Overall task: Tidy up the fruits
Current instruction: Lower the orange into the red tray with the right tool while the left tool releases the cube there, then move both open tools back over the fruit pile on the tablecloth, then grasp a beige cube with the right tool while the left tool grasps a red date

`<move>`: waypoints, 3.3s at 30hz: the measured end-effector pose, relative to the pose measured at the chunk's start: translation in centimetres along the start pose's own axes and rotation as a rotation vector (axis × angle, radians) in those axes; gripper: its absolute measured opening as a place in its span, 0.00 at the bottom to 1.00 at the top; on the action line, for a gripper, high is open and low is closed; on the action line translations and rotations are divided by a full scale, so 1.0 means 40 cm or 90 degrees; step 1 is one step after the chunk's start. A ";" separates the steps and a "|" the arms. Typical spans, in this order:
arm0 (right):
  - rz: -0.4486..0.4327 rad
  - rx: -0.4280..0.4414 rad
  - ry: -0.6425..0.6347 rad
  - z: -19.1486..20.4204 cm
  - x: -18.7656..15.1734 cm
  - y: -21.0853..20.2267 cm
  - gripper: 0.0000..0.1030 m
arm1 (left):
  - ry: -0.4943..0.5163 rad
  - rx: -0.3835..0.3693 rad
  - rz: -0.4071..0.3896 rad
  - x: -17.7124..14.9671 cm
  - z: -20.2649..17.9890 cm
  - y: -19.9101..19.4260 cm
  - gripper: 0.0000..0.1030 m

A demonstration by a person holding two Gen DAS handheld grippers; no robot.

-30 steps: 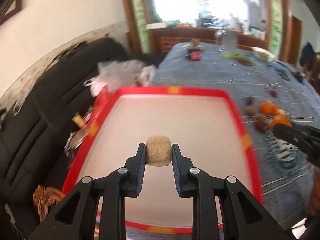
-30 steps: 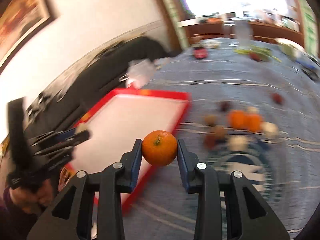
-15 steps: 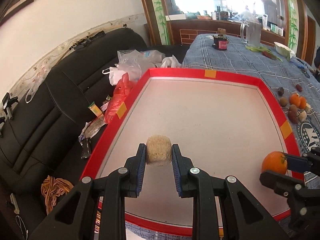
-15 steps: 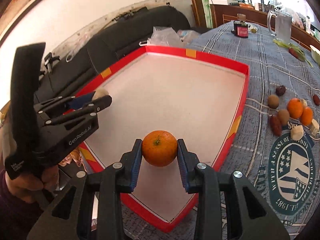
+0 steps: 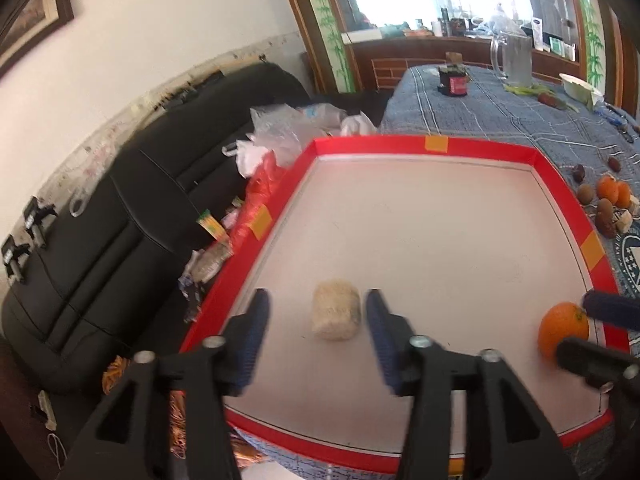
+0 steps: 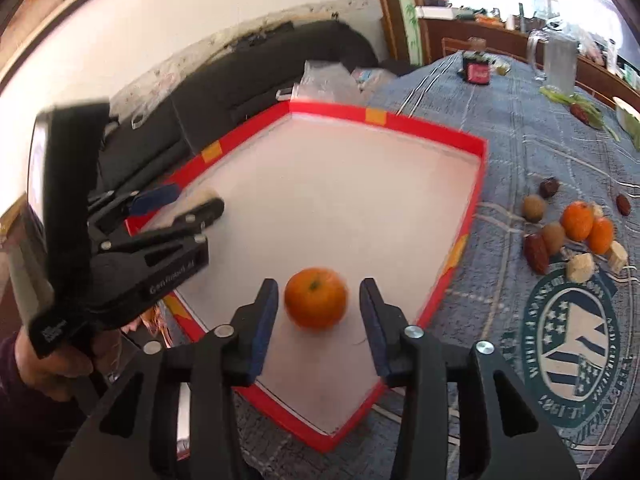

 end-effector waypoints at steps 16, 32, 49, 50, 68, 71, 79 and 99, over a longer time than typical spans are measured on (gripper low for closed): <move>-0.064 -0.013 0.096 -0.128 0.031 -0.085 0.47 | -0.010 0.033 -0.072 0.072 0.024 -0.099 0.73; -0.144 -0.046 0.172 -0.279 0.048 -0.224 0.47 | 0.040 -0.014 -0.140 0.211 -0.130 -0.178 0.76; -0.195 -0.101 0.279 -0.501 0.002 -0.366 0.47 | 0.145 -0.151 -0.147 0.272 -0.450 -0.218 0.76; -0.194 -0.102 0.283 -0.509 0.000 -0.366 0.47 | 0.148 -0.152 -0.145 0.270 -0.461 -0.219 0.76; -0.173 -0.103 0.306 -0.573 0.008 -0.348 0.47 | 0.165 -0.162 -0.125 0.293 -0.526 -0.185 0.76; -0.155 -0.106 0.306 -0.581 0.010 -0.331 0.47 | 0.163 -0.169 -0.116 0.289 -0.518 -0.169 0.76; -0.061 -0.145 0.255 -0.587 0.045 -0.222 0.47 | 0.137 -0.156 -0.070 0.277 -0.443 -0.090 0.76; -0.002 -0.124 0.172 -0.606 0.106 -0.085 0.47 | 0.170 -0.222 -0.002 0.242 -0.477 -0.048 0.76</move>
Point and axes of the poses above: each gripper's, at about its wrist camera, not at the fingertips, and y roughly the way its jaws point, z to its left, x to its top, the point moved 6 cm from there along y, roughly the way its jaws point, and after that the axes turned 7 degrees about y, right-handed, at the moved point
